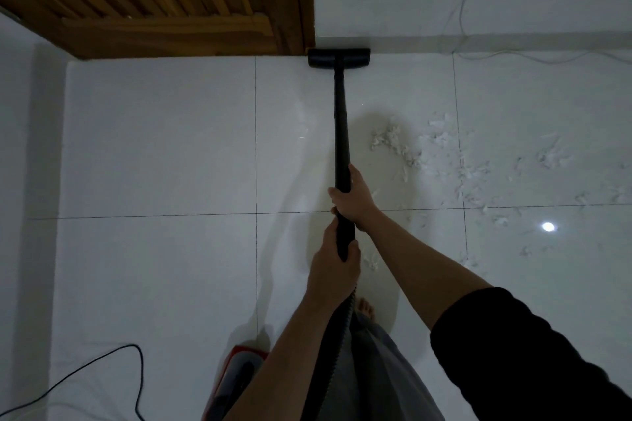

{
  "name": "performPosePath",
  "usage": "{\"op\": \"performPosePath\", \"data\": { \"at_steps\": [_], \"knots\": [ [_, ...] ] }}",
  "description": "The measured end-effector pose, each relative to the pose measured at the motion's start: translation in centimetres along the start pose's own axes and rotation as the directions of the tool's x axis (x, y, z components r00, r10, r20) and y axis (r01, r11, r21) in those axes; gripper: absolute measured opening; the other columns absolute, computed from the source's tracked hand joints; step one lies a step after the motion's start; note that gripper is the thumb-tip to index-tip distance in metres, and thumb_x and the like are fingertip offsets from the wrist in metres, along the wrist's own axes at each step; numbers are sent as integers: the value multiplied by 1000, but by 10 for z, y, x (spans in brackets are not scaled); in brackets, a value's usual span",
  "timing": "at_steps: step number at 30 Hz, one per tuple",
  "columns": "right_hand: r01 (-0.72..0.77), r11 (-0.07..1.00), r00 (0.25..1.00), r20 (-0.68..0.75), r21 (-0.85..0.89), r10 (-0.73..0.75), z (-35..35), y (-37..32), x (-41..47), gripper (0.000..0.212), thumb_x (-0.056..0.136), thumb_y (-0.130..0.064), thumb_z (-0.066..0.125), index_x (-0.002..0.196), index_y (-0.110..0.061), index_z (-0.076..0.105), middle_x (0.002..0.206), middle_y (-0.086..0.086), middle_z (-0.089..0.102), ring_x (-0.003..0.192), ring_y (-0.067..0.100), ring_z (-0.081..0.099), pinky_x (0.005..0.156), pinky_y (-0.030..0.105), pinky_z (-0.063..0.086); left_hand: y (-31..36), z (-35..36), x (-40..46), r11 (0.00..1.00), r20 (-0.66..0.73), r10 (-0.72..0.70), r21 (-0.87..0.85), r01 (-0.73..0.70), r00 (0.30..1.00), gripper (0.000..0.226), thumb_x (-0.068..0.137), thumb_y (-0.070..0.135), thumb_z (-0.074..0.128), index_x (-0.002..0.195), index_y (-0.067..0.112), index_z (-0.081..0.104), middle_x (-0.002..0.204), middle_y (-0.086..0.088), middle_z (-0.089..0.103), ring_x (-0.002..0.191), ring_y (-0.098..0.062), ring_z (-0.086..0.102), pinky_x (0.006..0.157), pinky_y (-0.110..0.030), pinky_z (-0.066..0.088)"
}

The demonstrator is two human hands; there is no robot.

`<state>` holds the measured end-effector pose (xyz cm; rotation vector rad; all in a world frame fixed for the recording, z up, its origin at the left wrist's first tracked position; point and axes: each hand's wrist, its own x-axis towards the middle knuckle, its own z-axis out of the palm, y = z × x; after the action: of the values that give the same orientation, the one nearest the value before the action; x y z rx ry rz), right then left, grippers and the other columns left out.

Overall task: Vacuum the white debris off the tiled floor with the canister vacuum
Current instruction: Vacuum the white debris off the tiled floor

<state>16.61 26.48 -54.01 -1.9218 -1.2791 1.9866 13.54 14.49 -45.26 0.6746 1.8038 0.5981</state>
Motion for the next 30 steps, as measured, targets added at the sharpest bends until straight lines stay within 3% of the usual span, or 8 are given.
{"op": "performPosePath", "data": {
  "at_steps": [5,10,12,15,18,21,26,30],
  "knots": [
    [-16,1000,1000,11,-8,16,-3,-3,7,75,94,-6,56,156,-20,18,98,3,53,56,17,56,50,25,53,2,1,9,1000,10,-11,1,11,1000,49,98,24,42,145,25,28,85,17,56,63,0,56,55,-10,41],
    [-2,1000,1000,-7,20,2,-7,-4,7,72,93,-5,57,155,-18,21,96,4,52,58,17,54,46,21,51,7,3,8,1000,7,5,11,-6,1000,49,98,25,42,145,23,28,89,21,53,69,2,56,59,-9,42],
    [-3,1000,1000,-9,28,3,-10,-6,4,74,93,-5,57,155,-19,20,101,8,53,58,17,54,46,20,49,10,4,6,1000,7,19,11,-19,1000,49,99,25,42,145,22,28,98,17,56,75,1,58,64,-10,44],
    [4,999,1000,-17,34,-4,-19,-5,-3,75,94,-5,57,156,-19,18,102,11,54,58,18,54,45,20,49,15,8,0,999,7,30,24,-30,1000,51,99,26,42,147,21,27,127,2,57,98,-11,61,79,-18,46],
    [12,999,1000,-26,32,-11,-31,-5,-7,74,94,-5,56,156,-18,19,102,11,54,59,18,55,47,23,50,24,15,-5,999,35,47,20,-48,998,50,99,23,41,146,20,26,125,3,56,82,5,56,66,-3,40],
    [9,1000,999,-50,26,-8,-44,-5,-6,73,94,-5,57,155,-17,20,106,12,55,60,18,56,49,24,51,35,21,-6,999,62,50,0,-50,997,49,99,23,41,146,21,27,113,11,53,72,16,51,59,-1,38],
    [12,1000,997,-76,15,-11,-70,-6,-1,66,93,-4,58,150,-15,27,109,18,55,64,21,56,48,24,52,48,40,2,999,83,46,-26,-44,995,49,98,24,43,145,21,30,122,-4,60,90,-15,60,72,-21,42],
    [8,1000,996,-84,16,-6,-94,-5,4,54,93,-2,57,142,-12,35,103,18,53,62,22,55,46,24,51,58,59,11,999,103,31,-13,-29,994,50,97,26,42,145,20,29,123,-1,59,102,-21,60,80,-27,45]
  ]
}}
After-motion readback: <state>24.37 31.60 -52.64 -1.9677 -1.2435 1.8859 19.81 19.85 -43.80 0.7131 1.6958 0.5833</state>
